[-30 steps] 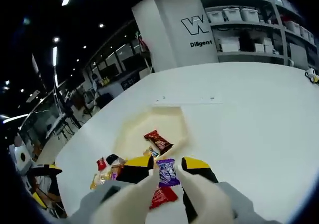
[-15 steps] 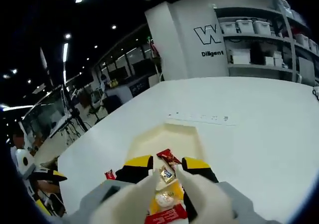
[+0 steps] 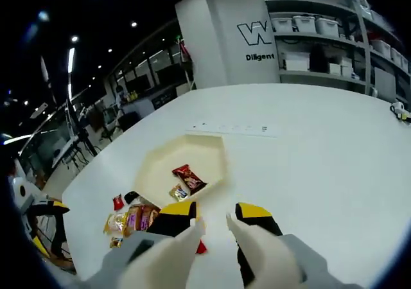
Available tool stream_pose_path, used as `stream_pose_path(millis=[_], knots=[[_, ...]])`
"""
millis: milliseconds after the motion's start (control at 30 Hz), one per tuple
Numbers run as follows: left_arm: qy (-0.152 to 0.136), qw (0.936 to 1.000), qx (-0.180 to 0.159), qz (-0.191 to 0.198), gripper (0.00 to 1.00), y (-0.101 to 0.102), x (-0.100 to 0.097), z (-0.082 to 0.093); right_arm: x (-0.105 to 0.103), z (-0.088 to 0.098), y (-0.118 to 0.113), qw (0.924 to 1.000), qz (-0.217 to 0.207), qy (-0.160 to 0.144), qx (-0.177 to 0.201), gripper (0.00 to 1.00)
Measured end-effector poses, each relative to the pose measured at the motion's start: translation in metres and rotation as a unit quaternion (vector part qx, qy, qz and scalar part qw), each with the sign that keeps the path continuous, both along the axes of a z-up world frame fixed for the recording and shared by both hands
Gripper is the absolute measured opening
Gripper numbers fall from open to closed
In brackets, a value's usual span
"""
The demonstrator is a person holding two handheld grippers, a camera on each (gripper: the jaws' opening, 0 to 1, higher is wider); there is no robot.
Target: Place the target food into the container with the food tongs after gripping and lifting it, then release it inside without dropping or visibly crushing the food.
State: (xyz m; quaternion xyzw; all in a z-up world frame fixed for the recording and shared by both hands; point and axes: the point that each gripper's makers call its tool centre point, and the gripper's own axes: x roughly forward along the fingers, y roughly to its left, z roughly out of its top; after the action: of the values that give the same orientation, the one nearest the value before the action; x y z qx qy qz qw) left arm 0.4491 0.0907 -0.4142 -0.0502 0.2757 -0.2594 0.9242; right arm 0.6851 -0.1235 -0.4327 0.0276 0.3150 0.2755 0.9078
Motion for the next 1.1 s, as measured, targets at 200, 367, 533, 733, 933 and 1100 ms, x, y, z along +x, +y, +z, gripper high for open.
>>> stream_pose_path(millis=[200, 367, 533, 733, 933, 1100], knots=[[0.001, 1.0, 0.0, -0.003, 0.9, -0.003, 0.002, -0.002, -0.004, -0.01, -0.023, 0.9998, -0.017, 0.001, -0.011, 0.19], [0.003, 1.0, -0.001, -0.005, 0.9, -0.006, 0.003, -0.004, -0.005, -0.018, -0.034, 0.9995, -0.014, -0.001, -0.03, 0.2], [0.004, 1.0, -0.001, -0.001, 0.9, -0.006, 0.004, -0.004, -0.011, -0.031, -0.043, 0.9982, 0.001, -0.002, -0.06, 0.2], [0.011, 0.9999, 0.001, 0.001, 0.9, -0.005, 0.001, -0.007, -0.009, -0.042, -0.048, 0.9973, 0.005, -0.004, -0.074, 0.21], [0.014, 0.9999, 0.003, 0.004, 0.9, -0.004, 0.0, -0.008, -0.008, -0.045, -0.044, 0.9965, 0.015, -0.006, -0.082, 0.22], [0.019, 0.9998, 0.004, 0.009, 0.9, -0.003, -0.001, -0.008, -0.006, -0.051, -0.04, 0.9962, 0.021, 0.001, -0.084, 0.22]])
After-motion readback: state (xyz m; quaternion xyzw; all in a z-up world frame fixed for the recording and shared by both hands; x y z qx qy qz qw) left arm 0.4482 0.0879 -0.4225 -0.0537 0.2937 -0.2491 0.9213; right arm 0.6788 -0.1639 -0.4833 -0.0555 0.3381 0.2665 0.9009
